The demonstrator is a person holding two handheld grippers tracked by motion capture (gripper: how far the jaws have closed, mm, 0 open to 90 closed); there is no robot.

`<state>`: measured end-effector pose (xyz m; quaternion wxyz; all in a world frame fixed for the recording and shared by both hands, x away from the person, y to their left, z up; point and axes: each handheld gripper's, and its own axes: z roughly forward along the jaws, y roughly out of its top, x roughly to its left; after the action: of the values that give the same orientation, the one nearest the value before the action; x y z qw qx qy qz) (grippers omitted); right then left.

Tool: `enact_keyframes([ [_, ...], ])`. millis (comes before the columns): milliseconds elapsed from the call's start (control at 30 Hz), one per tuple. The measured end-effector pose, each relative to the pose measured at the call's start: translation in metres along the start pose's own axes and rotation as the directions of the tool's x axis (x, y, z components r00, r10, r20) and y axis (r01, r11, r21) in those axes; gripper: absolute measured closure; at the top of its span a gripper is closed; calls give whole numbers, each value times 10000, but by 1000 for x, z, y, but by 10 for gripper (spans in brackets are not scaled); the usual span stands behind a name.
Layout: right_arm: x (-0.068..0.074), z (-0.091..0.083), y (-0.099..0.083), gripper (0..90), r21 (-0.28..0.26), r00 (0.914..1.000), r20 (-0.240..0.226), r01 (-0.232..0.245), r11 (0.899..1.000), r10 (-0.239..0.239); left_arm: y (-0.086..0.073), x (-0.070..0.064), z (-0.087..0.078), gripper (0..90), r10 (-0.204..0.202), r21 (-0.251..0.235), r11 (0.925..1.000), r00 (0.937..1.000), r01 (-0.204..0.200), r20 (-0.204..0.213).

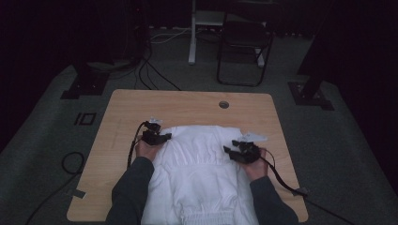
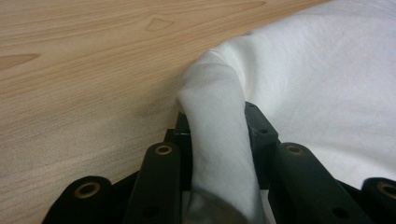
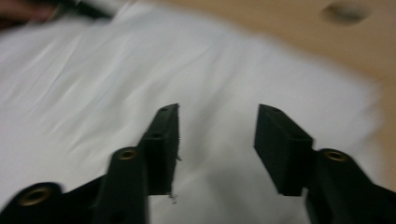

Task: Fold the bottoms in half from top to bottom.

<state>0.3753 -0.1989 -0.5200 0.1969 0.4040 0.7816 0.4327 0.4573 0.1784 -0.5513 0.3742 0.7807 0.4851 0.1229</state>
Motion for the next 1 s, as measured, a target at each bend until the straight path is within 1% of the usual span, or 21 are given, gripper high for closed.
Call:
enact_keyframes([
  [67,-18,4,12,430,-90,9986,526,-83,9999,87,0,0,0,724,-11,-22,10000,10000,11,-11],
  [133,-38,13,20,377,-262,9958,812,-408,9988,428,-1,0,0,724,-41,-68,10000,10000,41,-1],
  [167,-38,13,20,377,-262,9958,812,-408,9988,428,-1,0,0,723,-41,-68,10000,10000,41,-1],
  [200,-56,27,23,304,-137,9927,806,-890,9959,898,-1,1,0,723,-46,-97,9999,10000,47,27],
  [233,-56,27,23,304,-137,9927,806,-890,9959,898,-1,1,0,722,-46,-97,9999,10000,47,27],
  [267,-68,43,22,274,269,9911,895,-1009,9945,981,-1,1,0,722,-13,-92,10000,10000,13,49],
  [300,-71,50,21,253,422,9921,776,-1021,9939,986,-1,1,0,721,-13,-92,10000,10000,13,49],
  [333,-73,56,20,231,633,9924,616,-1106,9918,1067,-2,1,0,721,4,-132,9999,10000,-3,62],
  [367,-73,56,20,231,633,9924,616,-1106,9918,1067,-2,1,0,720,4,-132,9999,10000,-3,62],
  [433,-77,70,18,218,953,9912,812,-1122,9891,1046,-2,1,0,719,-11,-181,9998,10000,13,78],
  [500,-79,76,16,214,1087,9893,801,-1303,9855,1220,-2,1,0,719,-2,-177,9998,10000,3,63],
  [567,-78,78,16,206,1225,9892,888,-1271,9843,1167,-2,1,0,719,-6,-185,9998,10000,7,59],
  [600,-77,82,14,201,1473,9902,991,-1124,9827,985,-2,1,0,718,5,-175,9998,10000,-4,41],
  [667,-77,84,11,203,1541,9893,990,-1218,9805,1073,-3,0,0,714,7,-193,9998,10000,-7,-4],
  [767,-76,84,9,216,1343,9885,1021,-1252,9830,1120,-3,1,0,712,16,-228,9997,10000,-16,5],
  [800,-74,84,8,313,1283,9897,959,-1180,9847,1061,-3,1,0,713,-7,-259,9997,10000,7,31],
  [833,-73,82,8,404,1254,9920,691,-1141,9855,1060,-3,1,0,712,-7,-259,9997,10000,7,31],
  [900,-73,80,9,660,1287,9913,201,-1317,9829,1302,-3,1,0,718,-184,-226,9996,9998,186,98],
  [933,-74,80,9,741,1371,9877,-87,-1535,9786,1561,-3,2,0,730,-354,-217,9991,9992,359,207],
  [967,-74,80,9,787,1373,9854,-178,-1652,9766,1692,-3,4,-1,746,-499,-162,9986,9982,505,342],
  [1000,-73,79,10,807,1348,9879,-122,-1516,9792,1546,-2,5,-1,763,-640,-134,9978,9970,647,441],
])
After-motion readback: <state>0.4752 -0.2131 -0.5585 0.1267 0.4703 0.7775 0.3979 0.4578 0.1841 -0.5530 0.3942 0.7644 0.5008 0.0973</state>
